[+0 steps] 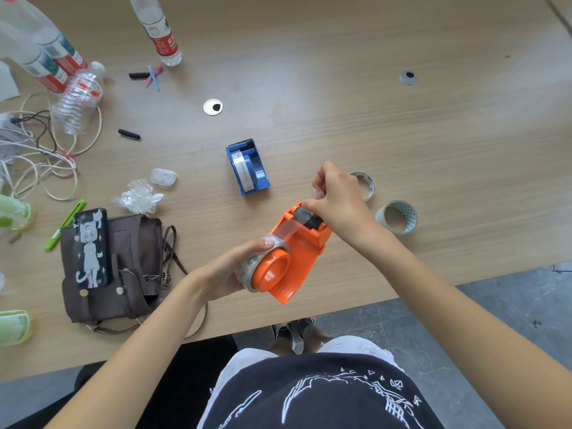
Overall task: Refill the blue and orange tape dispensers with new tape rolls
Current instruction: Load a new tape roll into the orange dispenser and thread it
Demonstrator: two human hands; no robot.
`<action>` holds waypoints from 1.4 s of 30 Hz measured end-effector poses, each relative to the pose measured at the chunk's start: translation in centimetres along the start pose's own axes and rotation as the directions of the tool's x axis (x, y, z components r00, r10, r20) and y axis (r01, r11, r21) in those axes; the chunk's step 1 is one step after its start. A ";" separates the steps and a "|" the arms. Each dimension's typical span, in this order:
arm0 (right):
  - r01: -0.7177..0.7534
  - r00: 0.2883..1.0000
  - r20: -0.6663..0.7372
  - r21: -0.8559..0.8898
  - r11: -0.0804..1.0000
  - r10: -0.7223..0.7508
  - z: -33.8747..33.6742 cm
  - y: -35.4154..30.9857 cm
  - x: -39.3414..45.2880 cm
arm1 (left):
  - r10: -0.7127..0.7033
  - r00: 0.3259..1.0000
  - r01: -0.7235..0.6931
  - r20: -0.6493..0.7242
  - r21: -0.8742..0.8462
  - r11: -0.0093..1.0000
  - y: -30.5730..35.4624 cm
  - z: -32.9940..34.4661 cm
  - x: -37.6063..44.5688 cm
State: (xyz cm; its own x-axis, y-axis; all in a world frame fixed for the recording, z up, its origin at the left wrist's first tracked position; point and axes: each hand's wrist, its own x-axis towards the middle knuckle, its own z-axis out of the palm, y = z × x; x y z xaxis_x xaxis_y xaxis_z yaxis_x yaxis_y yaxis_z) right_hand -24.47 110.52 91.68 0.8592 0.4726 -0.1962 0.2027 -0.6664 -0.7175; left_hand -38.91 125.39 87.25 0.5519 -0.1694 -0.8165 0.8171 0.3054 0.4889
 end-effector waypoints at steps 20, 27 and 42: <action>-0.119 0.993 0.031 0.238 0.964 0.116 -2.0 -0.8 -0.5 | 0.070 0.997 -0.069 -0.034 0.046 0.997 0.3 0.8 1.0; -0.014 1.000 0.001 0.305 0.952 0.014 -0.6 -0.7 -1.6 | 0.177 0.983 -0.175 -0.057 0.037 0.984 1.2 2.2 0.9; 0.001 1.000 0.007 -0.039 0.999 -0.001 0.4 -0.6 -0.9 | 0.192 0.976 -0.189 -0.105 0.042 0.981 1.1 2.6 1.1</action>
State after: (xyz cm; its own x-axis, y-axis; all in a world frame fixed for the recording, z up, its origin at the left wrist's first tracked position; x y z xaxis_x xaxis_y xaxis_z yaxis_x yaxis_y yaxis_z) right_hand -25.55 110.68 92.01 0.8557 0.4772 -0.2002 0.2219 -0.6878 -0.6911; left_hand -36.96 123.13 87.68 0.6782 -0.0080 -0.7348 0.7043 0.2923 0.6469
